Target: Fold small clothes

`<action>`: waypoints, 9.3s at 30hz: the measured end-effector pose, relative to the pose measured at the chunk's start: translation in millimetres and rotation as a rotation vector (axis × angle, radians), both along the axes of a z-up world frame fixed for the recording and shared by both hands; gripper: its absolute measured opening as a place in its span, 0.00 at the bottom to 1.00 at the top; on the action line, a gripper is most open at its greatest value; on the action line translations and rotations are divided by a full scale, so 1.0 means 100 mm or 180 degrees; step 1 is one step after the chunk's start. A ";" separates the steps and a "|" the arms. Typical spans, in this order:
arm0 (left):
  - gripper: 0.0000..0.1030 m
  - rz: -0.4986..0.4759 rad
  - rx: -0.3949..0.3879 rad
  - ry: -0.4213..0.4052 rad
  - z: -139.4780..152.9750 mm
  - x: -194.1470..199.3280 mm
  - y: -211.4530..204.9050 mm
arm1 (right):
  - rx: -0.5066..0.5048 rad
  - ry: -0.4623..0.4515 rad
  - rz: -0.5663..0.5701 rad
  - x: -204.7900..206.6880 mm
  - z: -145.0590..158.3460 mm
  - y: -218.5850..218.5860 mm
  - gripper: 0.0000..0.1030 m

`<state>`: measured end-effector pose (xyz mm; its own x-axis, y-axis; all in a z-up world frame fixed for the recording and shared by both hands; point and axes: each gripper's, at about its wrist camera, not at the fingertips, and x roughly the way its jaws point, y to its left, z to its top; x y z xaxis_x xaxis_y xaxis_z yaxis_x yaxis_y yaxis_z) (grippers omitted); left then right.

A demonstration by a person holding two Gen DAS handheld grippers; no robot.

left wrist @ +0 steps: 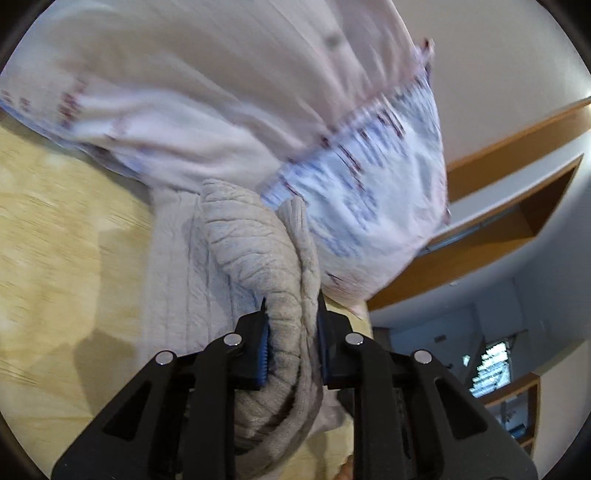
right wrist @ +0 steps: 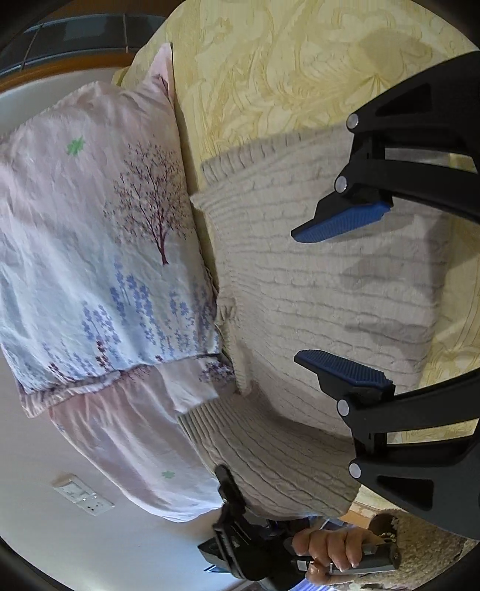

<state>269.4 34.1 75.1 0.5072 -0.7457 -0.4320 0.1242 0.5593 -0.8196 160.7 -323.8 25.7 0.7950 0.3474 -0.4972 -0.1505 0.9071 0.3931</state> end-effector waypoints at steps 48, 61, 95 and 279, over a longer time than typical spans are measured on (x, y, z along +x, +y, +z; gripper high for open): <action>0.68 -0.0601 0.0822 0.0294 -0.79 -0.25 -0.54 | 0.1459 0.1020 0.0430 1.12 -0.39 -0.16 0.19; 0.75 -0.0624 0.0648 0.0386 -0.77 -0.28 -0.47 | -0.1472 -0.0899 0.0243 0.30 0.46 0.65 0.15; 0.69 -0.0847 0.0878 0.0189 -0.76 -0.56 -0.79 | -0.0130 0.0087 -0.0689 0.10 0.15 -0.96 0.54; 0.80 0.0093 0.2371 -0.0234 -0.61 -1.15 0.20 | -0.0851 0.0202 0.0493 -0.08 -0.48 1.00 0.28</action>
